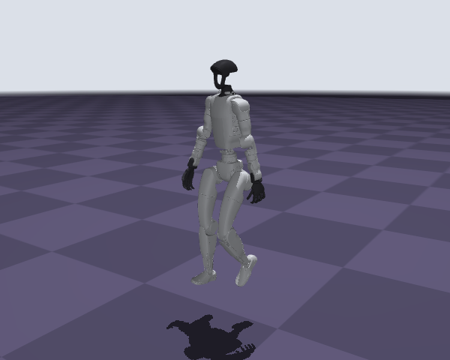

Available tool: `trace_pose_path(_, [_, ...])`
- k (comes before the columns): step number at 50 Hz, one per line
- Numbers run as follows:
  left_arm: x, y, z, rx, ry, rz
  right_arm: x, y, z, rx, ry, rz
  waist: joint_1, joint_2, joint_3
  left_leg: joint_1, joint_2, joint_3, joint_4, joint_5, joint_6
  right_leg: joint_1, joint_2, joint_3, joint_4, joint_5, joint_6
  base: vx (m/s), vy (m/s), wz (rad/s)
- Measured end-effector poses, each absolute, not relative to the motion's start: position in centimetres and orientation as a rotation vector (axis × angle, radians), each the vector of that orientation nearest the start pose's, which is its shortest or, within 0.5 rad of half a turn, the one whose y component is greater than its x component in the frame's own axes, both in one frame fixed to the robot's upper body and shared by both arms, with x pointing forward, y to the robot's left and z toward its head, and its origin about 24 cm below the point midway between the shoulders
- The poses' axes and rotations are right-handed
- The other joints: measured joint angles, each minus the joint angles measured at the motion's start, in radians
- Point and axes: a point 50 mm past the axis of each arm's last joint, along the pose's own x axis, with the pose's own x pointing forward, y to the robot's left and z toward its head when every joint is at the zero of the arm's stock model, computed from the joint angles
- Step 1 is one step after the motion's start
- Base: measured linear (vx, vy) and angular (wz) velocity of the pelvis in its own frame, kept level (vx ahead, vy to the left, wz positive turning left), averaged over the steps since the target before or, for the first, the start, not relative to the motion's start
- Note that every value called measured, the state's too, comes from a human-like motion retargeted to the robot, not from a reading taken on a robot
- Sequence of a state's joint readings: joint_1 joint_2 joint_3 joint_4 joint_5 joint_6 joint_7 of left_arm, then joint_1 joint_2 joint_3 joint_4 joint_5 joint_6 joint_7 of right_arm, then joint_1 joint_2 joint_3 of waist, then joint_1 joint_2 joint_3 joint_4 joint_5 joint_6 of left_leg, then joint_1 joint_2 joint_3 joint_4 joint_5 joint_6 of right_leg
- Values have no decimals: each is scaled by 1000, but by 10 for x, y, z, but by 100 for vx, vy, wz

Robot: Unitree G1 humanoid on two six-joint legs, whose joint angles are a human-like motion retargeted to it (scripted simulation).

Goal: Stand up

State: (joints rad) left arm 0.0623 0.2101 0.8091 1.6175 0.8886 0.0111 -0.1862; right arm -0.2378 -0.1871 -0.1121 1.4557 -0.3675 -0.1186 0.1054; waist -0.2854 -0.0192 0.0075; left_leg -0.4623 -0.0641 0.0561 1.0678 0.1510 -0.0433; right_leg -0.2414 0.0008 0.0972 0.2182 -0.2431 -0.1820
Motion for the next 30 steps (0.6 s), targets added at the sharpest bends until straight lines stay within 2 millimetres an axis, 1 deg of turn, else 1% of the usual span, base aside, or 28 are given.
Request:
trace_pose_path(3, [-85, 218, -162, -84, 1838, -1, 194, -206, -131, -399, 943, 183, 24, 25, 24, -43, 71, 3, -273, -24, -51, 39, 44, -6, 6, -46, -4, 53, -13, -8])
trace_pose_path(5, [-114, 215, -154, -162, 1908, 38, 219, -201, -117, -423, 833, 194, 28, 54, 44, -46, 113, -7, -499, -23, -97, 63, 83, -2, 17, -80, 5, 50, -7, 13])
trace_pose_path(7, [-135, 213, -148, -228, 1949, 96, 236, -198, -106, -439, 751, 201, 30, 92, 72, -30, 144, -43, -734, -25, -156, 96, 135, -6, 32, -115, 17, 55, -5, 18])
trace_pose_path(8, [-142, 211, -145, -258, 1962, 129, 242, -197, -101, -446, 718, 202, 29, 110, 88, -22, 165, -51, -841, -36, -186, 112, 163, -7, 46, -135, 27, 41, -2, 29])
trace_pose_path(10, [-153, 209, -142, -304, 1969, 202, 248, -199, -95, -458, 678, 193, 30, 132, 114, -20, 194, -6, -994, -59, -218, 135, 184, -17, 97, -179, 63, 41, 5, 38])
trace_pose_path(12, [-154, 210, -141, -327, 1944, 271, 248, -204, -94, -465, 667, 184, 35, 136, 123, -35, 190, 56, -1058, -78, -218, 135, 169, -37, 173, -228, 111, 71, 13, 36])
trace_pose_path(13, [-153, 213, -141, -331, 1923, 303, 247, -207, -94, -464, 669, 183, 38, 142, 128, -44, 190, 71, -1056, -86, -218, 127, 172, -44, 215, -248, 133, 67, 3, 16])
trace_pose_path(14, [-150, 216, -142, -328, 1902, 337, 244, -208, -96, -460, 677, 184, 49, 149, 131, -54, 210, 64, -1035, -95, -218, 120, 190, -42, 247, -258, 153, 51, -11, -10])
trace_pose_path(15, [-146, 220, -143, -321, 1879, 372, 241, -210, -97, -454, 687, 188, 64, 158, 133, -65, 238, 46, -1003, -104, -218, 113, 216, -36, 273, -261, 171, 40, -7, -22])
trace_pose_path(16, [-138, 224, -146, -309, 1847, 396, 239, -214, -98, -451, 696, 187, 72, 156, 132, -86, 231, 77, -985, -56, -218, 86, 205, -40, 338, -263, 212, 39, 2, -22])
trace_pose_path(17, [-129, 228, -148, -296, 1813, 417, 237, -217, -98, -446, 706, 186, 81, 156, 132, -109, 227, 93, -962, -3, -218, 60, 199, -50, 399, -244, 246, 40, 8, -24])
trace_pose_path(18, [-118, 233, -151, -281, 1775, 434, 235, -218, -100, -439, 716, 185, 92, 161, 133, -137, 233, 80, -931, 60, -218, 33, 205, -72, 454, -182, 265, 31, 0, -46])
trace_pose_path(20, [-88, 244, -158, -245, 1680, 445, 236, -224, -98, -427, 718, 161, 124, 196, 147, -220, 263, 22, -839, 130, -218, -58, 255, -90, 606, -20, 301, 14, 2, -68])
trace_pose_path(22, [-51, 256, -162, -185, 1570, 441, 243, -231, -91, -413, 697, 121, 132, 186, 151, -324, 249, -44, -745, 128, -218, -269, 202, -116, 869, 1, 356, -2, 6, -37])
trace_pose_path(23, [-34, 264, -162, -141, 1513, 442, 247, -233, -88, -402, 685, 104, 122, 204, 154, -383, 261, -73, -681, 106, -217, -374, 218, -137, 951, -26, 367, -4, -5, -20])
trace_pose_path(24, [-17, 271, -162, -92, 1462, 438, 251, -237, -84, -396, 672, 83, 126, 201, 154, -435, 254, -86, -619, 79, -214, -461, 199, -151, 966, -45, 342, -2, -5, -35])
trace_pose_path(25, [-1, 276, -161, -40, 1413, 432, 255, -241, -79, -394, 658, 61, 135, 188, 152, -484, 238, -93, -557, 51, -209, -540, 162, -161, 949, -61, 298, -9, 7, -41])
trace_pose_path(27, [34, 286, -156, 78, 1314, 415, 269, -254, -64, -394, 611, 3, 136, 155, 176, -565, 198, -52, -444, -6, -196, -695, 180, -109, 787, -122, 218, -22, 15, -4])
trace_pose_path(28, [48, 291, -153, 136, 1272, 412, 276, -259, -56, -398, 586, -23, 124, 155, 193, -611, 189, -39, -389, -29, -188, -770, 182, -100, 683, -157, 151, -24, 17, 38])
trace_pose_path(29, [57, 296, -149, 187, 1238, 411, 283, -262, -48, -405, 560, -38, 97, 148, 209, -652, 163, -41, -334, -56, -187, -830, 182, -86, 569, -71, 92, -21, 17, 61])
trace_pose_path(30, [65, 302, -145, 235, 1209, 411, 290, -263, -40, -413, 534, -48, 63, 138, 226, -692, 129, -49, -280, -86, -192, -882, 182, -69, 451, 75, 38, -19, 15, 14])
